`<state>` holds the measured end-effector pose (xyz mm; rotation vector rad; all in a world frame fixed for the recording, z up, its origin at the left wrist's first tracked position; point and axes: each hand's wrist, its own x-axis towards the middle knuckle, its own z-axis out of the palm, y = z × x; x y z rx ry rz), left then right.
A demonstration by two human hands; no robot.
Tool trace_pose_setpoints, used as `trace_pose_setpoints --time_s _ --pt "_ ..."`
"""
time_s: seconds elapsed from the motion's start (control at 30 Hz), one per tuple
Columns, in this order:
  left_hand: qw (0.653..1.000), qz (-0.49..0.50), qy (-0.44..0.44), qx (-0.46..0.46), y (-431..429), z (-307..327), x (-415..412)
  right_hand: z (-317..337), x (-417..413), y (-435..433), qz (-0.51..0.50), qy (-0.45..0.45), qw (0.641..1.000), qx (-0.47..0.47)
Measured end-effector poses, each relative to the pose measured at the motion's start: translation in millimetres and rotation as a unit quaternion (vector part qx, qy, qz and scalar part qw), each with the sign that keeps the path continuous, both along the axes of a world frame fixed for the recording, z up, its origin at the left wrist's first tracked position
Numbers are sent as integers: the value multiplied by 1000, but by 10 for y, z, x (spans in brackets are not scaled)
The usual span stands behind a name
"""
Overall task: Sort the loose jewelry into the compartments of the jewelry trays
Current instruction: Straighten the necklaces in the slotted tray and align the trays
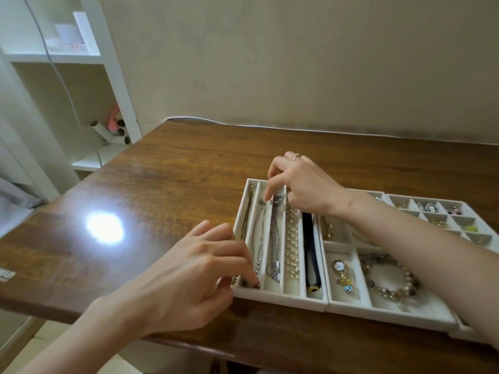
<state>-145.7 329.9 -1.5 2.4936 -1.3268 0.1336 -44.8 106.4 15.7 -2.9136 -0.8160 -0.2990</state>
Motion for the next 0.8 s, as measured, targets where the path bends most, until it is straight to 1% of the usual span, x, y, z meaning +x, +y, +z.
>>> trace_pose_setpoints --time_s 0.13,0.3,0.5,0.57,0.7,0.8 --pt "1000 1 -6 8 -13 9 -6 5 86 51 6 14 999 -32" --pt "1000 4 -9 15 -20 -2 -2 55 97 130 4 -12 996 -88" --pt "1000 10 -16 22 -24 17 -1 59 107 188 -20 -37 990 -134" --pt "1000 8 -16 25 -30 13 -8 54 119 197 -29 -39 990 -129" --pt "999 9 -15 29 -36 2 -9 78 151 182 -36 -18 998 -44" --pt "999 3 -16 33 -42 24 -5 61 156 183 -36 12 999 -36"
